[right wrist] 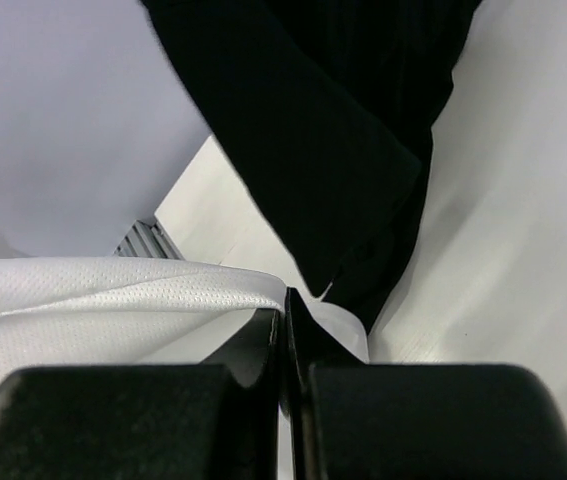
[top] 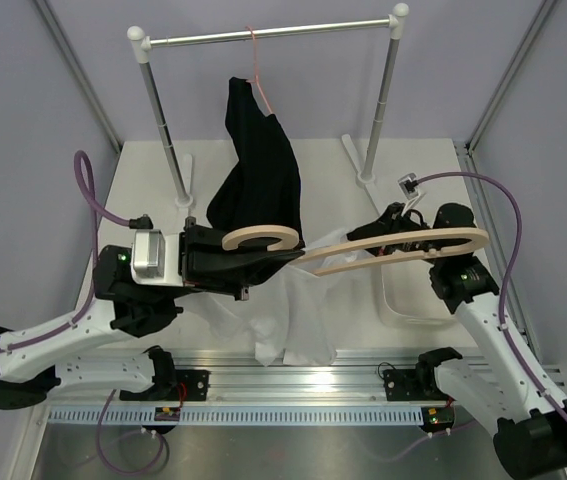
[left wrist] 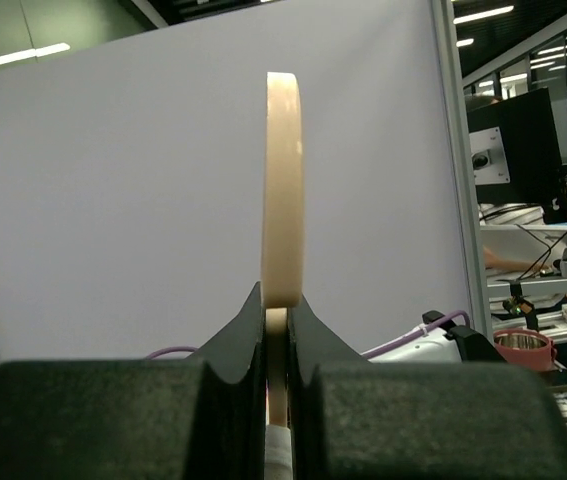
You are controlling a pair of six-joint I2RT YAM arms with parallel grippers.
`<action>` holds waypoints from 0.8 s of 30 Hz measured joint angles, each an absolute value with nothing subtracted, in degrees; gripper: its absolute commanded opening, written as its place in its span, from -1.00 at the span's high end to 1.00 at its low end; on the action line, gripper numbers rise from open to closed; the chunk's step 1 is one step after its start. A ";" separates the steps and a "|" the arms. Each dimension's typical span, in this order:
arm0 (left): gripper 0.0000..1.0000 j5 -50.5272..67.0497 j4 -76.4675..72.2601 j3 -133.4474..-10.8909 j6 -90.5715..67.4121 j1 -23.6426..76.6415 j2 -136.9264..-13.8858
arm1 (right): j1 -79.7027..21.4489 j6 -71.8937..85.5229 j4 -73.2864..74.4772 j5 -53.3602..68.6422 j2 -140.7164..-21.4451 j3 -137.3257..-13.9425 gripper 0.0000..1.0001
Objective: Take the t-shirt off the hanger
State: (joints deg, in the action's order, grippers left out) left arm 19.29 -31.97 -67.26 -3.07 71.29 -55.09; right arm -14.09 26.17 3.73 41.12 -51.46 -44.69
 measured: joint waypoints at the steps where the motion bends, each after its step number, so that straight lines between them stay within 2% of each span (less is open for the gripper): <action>1: 1.00 19.38 -33.87 -65.93 -3.29 71.29 -54.76 | -14.09 26.17 3.90 41.69 -50.41 -44.71 1.00; 10: 1.00 20.16 -47.81 -63.20 -7.97 71.29 -58.11 | -14.09 29.19 3.70 46.72 -43.31 -48.05 1.00; 24: 1.00 24.43 -61.54 -63.48 -16.69 71.29 -63.42 | -14.09 30.92 -0.56 47.72 -56.95 -48.80 1.00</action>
State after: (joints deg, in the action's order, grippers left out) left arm 24.43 -61.54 -63.48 -16.69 71.29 -63.42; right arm -14.09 30.92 -0.56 47.72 -56.95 -48.80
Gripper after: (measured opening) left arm 0.053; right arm 0.017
